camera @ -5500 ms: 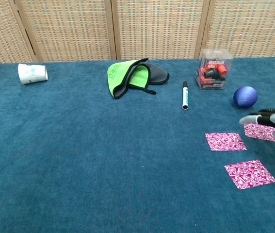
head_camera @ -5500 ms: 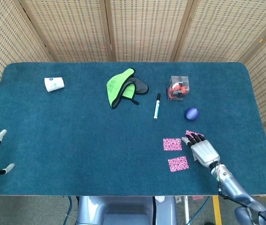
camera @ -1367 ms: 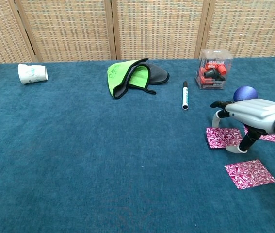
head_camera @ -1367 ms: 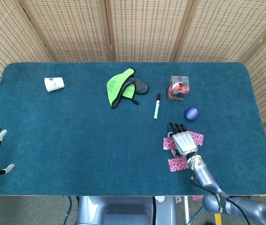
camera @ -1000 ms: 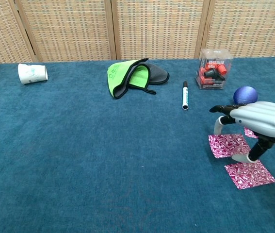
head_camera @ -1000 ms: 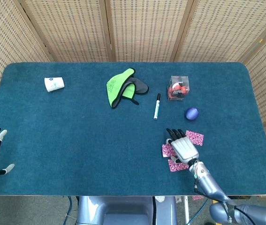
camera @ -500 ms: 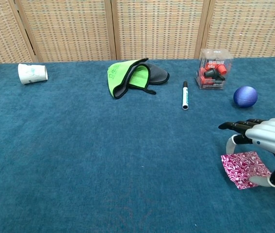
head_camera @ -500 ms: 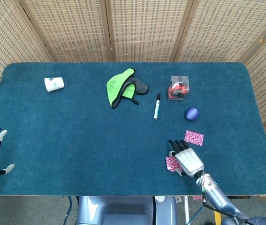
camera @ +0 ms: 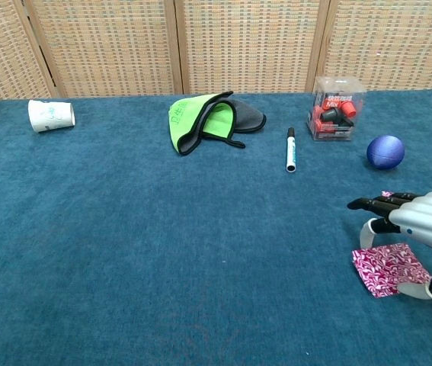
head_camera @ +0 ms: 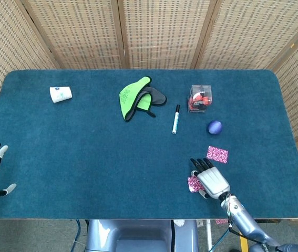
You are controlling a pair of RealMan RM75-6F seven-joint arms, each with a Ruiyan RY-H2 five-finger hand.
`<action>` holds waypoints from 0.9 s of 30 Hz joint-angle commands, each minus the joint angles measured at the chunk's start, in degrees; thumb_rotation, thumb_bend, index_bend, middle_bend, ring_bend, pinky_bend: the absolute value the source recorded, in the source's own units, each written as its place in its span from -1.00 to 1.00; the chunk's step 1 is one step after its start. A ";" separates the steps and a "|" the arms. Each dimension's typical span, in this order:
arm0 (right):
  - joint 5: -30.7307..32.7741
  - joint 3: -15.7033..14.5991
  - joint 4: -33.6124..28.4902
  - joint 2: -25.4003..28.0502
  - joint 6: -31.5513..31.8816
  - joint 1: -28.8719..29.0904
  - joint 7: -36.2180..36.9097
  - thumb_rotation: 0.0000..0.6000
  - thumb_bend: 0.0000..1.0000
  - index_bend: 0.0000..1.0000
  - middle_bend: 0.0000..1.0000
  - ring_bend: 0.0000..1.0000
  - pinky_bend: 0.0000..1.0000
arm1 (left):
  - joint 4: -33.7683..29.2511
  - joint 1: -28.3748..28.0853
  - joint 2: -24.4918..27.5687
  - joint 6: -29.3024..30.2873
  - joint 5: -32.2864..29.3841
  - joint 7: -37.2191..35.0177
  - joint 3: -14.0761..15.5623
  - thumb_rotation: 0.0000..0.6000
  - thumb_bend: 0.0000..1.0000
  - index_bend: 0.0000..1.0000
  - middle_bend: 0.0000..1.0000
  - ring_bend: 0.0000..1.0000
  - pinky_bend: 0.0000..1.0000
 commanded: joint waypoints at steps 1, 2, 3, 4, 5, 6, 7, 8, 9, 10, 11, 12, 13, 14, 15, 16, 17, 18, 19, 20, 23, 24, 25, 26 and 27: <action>0.04 0.12 0.34 -0.17 -0.25 -0.12 0.05 1.00 -0.24 -0.32 -1.00 -1.00 -0.87 | 0.00 0.01 0.00 0.01 0.00 0.01 0.00 1.00 -1.00 -1.00 -1.00 -1.00 -1.00; 0.03 0.16 0.49 -0.21 -0.31 -0.17 0.06 1.00 -0.25 -0.36 -1.00 -1.00 -0.87 | 0.00 0.00 -0.01 0.01 -0.01 0.03 0.00 1.00 -1.00 -1.00 -1.00 -1.00 -1.00; -0.04 0.19 0.65 -0.26 -0.36 -0.20 0.09 1.00 -0.26 -0.39 -1.00 -1.00 -0.87 | 0.00 0.00 -0.01 0.01 -0.02 0.04 -0.01 1.00 -1.00 -1.00 -1.00 -1.00 -1.00; -0.12 0.21 0.78 -0.29 -0.41 -0.24 0.11 1.00 -0.27 -0.41 -1.00 -1.00 -0.87 | -0.01 0.00 -0.01 0.00 -0.03 0.06 -0.01 1.00 -1.00 -1.00 -1.00 -1.00 -1.00; -0.18 0.22 0.86 -0.30 -0.45 -0.29 0.12 1.00 -0.27 -0.43 -1.00 -1.00 -0.87 | -0.02 -0.01 -0.01 -0.01 -0.03 0.08 -0.01 1.00 -1.00 -1.00 -1.00 -1.00 -1.00; -0.23 0.24 0.93 -0.30 -0.49 -0.33 0.11 1.00 -0.27 -0.44 -1.00 -1.00 -0.87 | -0.04 -0.01 0.00 -0.02 -0.04 0.10 -0.01 1.00 -1.00 -1.00 -1.00 -1.00 -1.00; -0.31 0.26 0.99 -0.30 -0.52 -0.40 0.12 1.00 -0.27 -0.46 -1.00 -1.00 -0.87 | -0.04 0.00 0.00 -0.02 -0.06 0.10 0.00 1.00 -1.00 -1.00 -1.00 -1.00 -1.00; -0.40 0.28 1.02 -0.30 -0.51 -0.45 0.15 1.00 -0.27 -0.48 -1.00 -1.00 -0.87 | -0.04 -0.01 0.00 -0.03 -0.05 0.09 0.00 1.00 -1.00 -1.00 -1.00 -1.00 -1.00; -0.48 0.29 1.06 -0.31 -0.49 -0.52 0.16 1.00 -0.27 -0.49 -1.00 -1.00 -0.87 | -0.05 0.00 0.00 -0.01 -0.05 0.10 -0.01 1.00 -1.00 -1.00 -1.00 -1.00 -1.00; -0.61 0.30 1.12 -0.33 -0.49 -0.57 0.18 1.00 -0.27 -0.51 -1.00 -1.00 -0.87 | -0.05 0.00 0.00 -0.01 -0.05 0.10 -0.01 1.00 -1.00 -1.00 -1.00 -1.00 -1.00; -0.73 0.31 1.17 -0.35 -0.46 -0.62 0.23 1.00 -0.27 -0.52 -1.00 -1.00 -0.87 | -0.07 -0.01 -0.01 -0.01 -0.05 0.11 -0.02 1.00 -1.00 -1.00 -1.00 -1.00 -1.00; -0.83 0.33 1.21 -0.36 -0.44 -0.68 0.28 1.00 -0.27 -0.53 -1.00 -1.00 -0.87 | -0.08 0.00 -0.01 0.02 -0.05 0.12 -0.02 1.00 -1.00 -1.00 -1.00 -1.00 -1.00; -0.90 0.34 1.21 -0.36 -0.43 -0.71 0.31 1.00 -0.27 -0.53 -1.00 -1.00 -0.87 | -0.07 0.01 -0.01 0.03 -0.04 0.11 -0.02 1.00 -1.00 -1.00 -1.00 -1.00 -1.00; -0.95 0.36 1.21 -0.36 -0.42 -0.75 0.32 1.00 -0.27 -0.53 -1.00 -1.00 -0.87 | -0.07 0.01 -0.01 0.04 -0.03 0.10 -0.02 1.00 -1.00 -1.00 -1.00 -1.00 -1.00; -1.02 0.37 1.20 -0.35 -0.40 -0.81 0.32 1.00 -0.27 -0.53 -1.00 -1.00 -0.87 | -0.05 0.01 -0.02 0.05 -0.03 0.10 -0.02 1.00 -1.00 -1.00 -1.00 -1.00 -1.00; -1.11 0.38 1.19 -0.32 -0.39 -0.86 0.31 1.00 -0.27 -0.53 -1.00 -1.00 -0.87 | -0.04 0.01 -0.03 0.04 -0.03 0.09 -0.02 1.00 -1.00 -1.00 -1.00 -1.00 -1.00; -1.20 0.39 1.18 -0.30 -0.37 -0.90 0.28 1.00 -0.27 -0.53 -1.00 -1.00 -0.87 | -0.03 0.01 -0.03 0.04 -0.03 0.08 -0.02 1.00 -1.00 -1.00 -1.00 -1.00 -1.00; -1.29 0.41 1.13 -0.27 -0.35 -0.97 0.25 1.00 -0.27 -0.53 -1.00 -1.00 -0.87 | -0.03 0.01 -0.03 0.05 -0.02 0.07 -0.02 1.00 -1.00 -1.00 -1.00 -1.00 -1.00; -1.39 0.54 0.84 -0.13 -0.13 -1.06 0.40 1.00 -0.27 -0.53 -1.00 -1.00 -0.87 | -0.03 0.02 -0.03 0.06 -0.01 0.05 -0.02 1.00 -1.00 -1.00 -1.00 -1.00 -1.00; -1.56 0.72 0.29 0.19 0.18 -1.16 0.62 1.00 -0.27 -0.53 -1.00 -1.00 -0.87 | -0.02 0.02 -0.03 0.07 0.00 0.03 -0.02 1.00 -1.00 -1.00 -1.00 -1.00 -1.00; -1.86 1.44 -1.06 1.08 0.91 -1.26 1.32 1.00 -0.27 -0.53 -1.00 -1.00 -0.87 | 0.01 0.02 -0.04 0.07 0.02 0.01 -0.01 1.00 -1.00 -1.00 -1.00 -1.00 -1.00; -1.88 1.87 -1.46 1.36 1.26 -1.27 1.68 1.00 -0.27 -0.53 -1.00 -1.00 -0.87 | 0.01 0.02 -0.04 0.07 0.02 0.01 -0.01 1.00 -1.00 -1.00 -1.00 -1.00 -1.00; -1.83 2.26 -1.70 1.53 1.51 -1.26 1.97 1.00 -0.27 -0.53 -1.00 -1.00 -0.87 | 0.01 0.02 -0.04 0.06 0.03 0.01 -0.01 1.00 -1.00 -1.00 -1.00 -1.00 -1.00; -1.58 2.95 -2.00 1.75 1.84 -1.21 2.39 1.00 -0.27 -0.53 -1.00 -1.00 -0.87 | 0.02 0.02 -0.04 0.06 0.03 0.01 0.00 1.00 -1.00 -1.00 -1.00 -1.00 -1.00; -0.90 4.04 -2.26 1.94 2.17 -1.07 2.84 1.00 -0.27 -0.53 -1.00 -1.00 -0.87 | 0.02 0.01 -0.03 0.05 0.03 0.01 0.00 1.00 -1.00 -1.00 -1.00 -1.00 -1.00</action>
